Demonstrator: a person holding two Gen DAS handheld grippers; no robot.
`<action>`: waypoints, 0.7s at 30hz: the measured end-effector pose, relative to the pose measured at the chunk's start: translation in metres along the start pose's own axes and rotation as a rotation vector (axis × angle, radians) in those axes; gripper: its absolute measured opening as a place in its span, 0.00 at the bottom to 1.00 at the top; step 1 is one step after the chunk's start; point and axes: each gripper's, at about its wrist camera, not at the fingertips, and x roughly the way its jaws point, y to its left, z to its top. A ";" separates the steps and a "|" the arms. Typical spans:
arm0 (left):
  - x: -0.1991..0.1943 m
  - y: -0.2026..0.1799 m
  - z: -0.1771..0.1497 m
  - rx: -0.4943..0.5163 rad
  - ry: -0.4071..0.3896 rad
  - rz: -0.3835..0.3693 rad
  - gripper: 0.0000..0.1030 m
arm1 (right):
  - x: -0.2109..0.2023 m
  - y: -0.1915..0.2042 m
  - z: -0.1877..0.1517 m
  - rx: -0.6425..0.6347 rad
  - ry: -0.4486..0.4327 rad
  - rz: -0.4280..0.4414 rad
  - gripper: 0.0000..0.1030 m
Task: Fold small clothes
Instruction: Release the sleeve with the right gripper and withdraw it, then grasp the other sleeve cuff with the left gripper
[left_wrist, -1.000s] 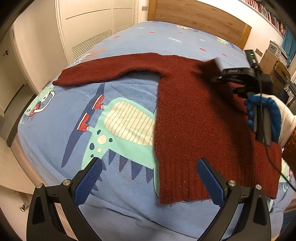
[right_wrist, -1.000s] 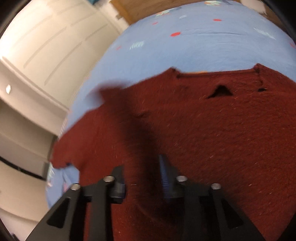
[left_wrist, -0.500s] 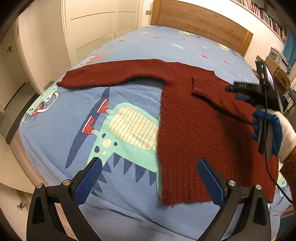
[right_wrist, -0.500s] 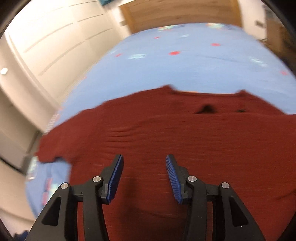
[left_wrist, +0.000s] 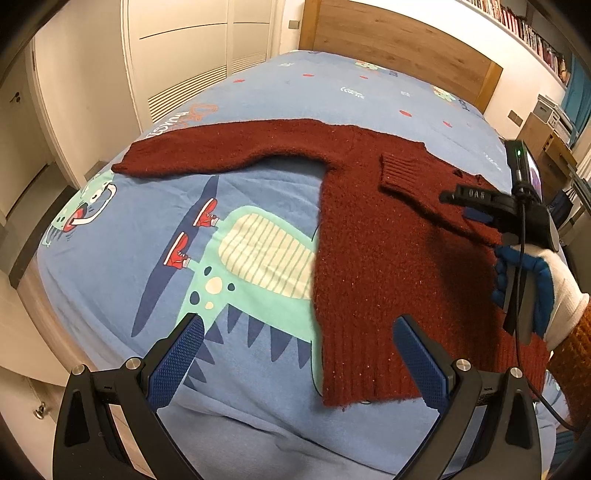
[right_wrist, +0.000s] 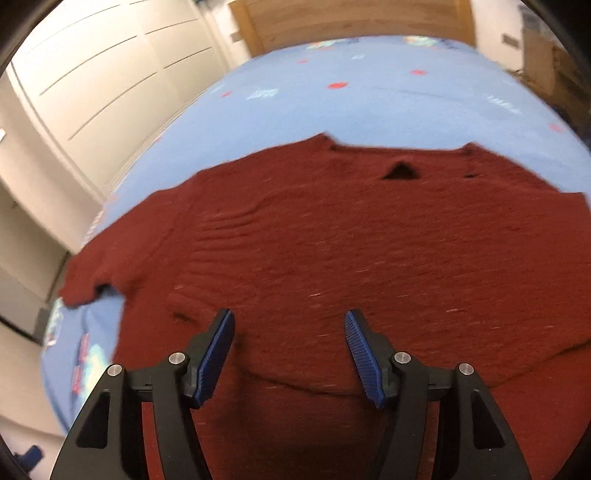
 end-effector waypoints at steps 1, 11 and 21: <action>0.000 0.000 0.000 -0.003 0.004 -0.002 0.98 | 0.002 -0.003 -0.002 0.001 0.024 0.009 0.63; 0.003 0.009 0.014 -0.022 -0.009 0.003 0.98 | -0.034 -0.023 -0.009 0.058 -0.001 0.206 0.59; 0.030 0.048 0.059 -0.118 -0.053 0.030 0.98 | -0.079 -0.043 -0.032 0.037 -0.076 0.175 0.59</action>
